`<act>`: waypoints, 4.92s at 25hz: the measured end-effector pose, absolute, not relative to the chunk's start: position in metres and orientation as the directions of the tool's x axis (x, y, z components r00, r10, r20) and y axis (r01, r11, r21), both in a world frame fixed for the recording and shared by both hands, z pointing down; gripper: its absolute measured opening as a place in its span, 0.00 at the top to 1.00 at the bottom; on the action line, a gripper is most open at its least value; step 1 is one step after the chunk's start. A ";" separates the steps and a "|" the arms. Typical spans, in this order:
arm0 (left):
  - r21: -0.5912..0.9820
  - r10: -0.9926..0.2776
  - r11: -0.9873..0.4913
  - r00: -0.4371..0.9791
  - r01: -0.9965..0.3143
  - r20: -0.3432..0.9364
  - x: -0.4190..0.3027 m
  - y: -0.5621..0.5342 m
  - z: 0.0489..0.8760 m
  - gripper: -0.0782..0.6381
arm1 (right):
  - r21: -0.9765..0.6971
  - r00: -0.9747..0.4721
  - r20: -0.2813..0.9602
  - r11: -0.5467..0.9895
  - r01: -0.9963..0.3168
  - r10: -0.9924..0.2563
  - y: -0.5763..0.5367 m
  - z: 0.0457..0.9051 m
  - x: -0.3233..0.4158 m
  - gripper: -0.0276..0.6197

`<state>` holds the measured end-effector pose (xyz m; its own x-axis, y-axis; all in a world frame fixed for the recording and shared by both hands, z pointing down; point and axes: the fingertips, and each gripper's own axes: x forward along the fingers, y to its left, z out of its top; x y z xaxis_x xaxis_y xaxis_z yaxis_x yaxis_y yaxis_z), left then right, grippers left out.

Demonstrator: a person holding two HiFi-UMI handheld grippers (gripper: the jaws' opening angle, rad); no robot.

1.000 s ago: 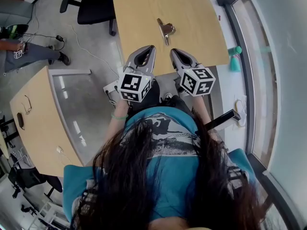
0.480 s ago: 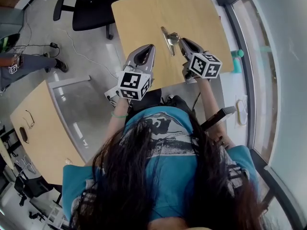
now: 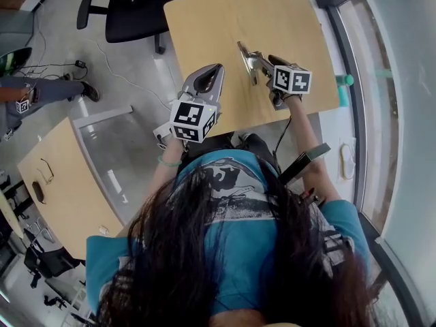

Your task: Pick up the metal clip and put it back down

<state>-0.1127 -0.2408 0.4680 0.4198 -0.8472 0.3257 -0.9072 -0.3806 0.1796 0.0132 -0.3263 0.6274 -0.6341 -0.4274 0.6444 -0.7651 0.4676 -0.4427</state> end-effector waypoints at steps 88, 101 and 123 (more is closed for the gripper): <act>0.167 -0.848 -0.370 0.406 -0.914 0.340 -0.129 -0.239 0.478 0.89 | -0.474 -0.679 0.593 0.495 -0.729 -0.433 -0.314 0.577 -0.027 0.79; 0.180 -0.869 -0.287 0.335 -0.941 0.364 -0.171 -0.236 0.486 0.89 | -0.347 -0.565 0.757 0.530 -0.773 -0.329 -0.341 0.668 -0.030 0.79; 0.179 -0.867 -0.303 0.349 -0.936 0.355 -0.150 -0.222 0.484 0.89 | -0.442 -0.597 0.611 0.401 -0.802 -0.520 -0.326 0.609 0.003 0.75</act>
<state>-0.1503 -0.2219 0.4836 0.3492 -0.8674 0.3546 -0.9358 -0.3034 0.1794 0.0026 -0.3255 0.6093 -0.5967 -0.5201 0.6111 -0.8023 0.4006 -0.4425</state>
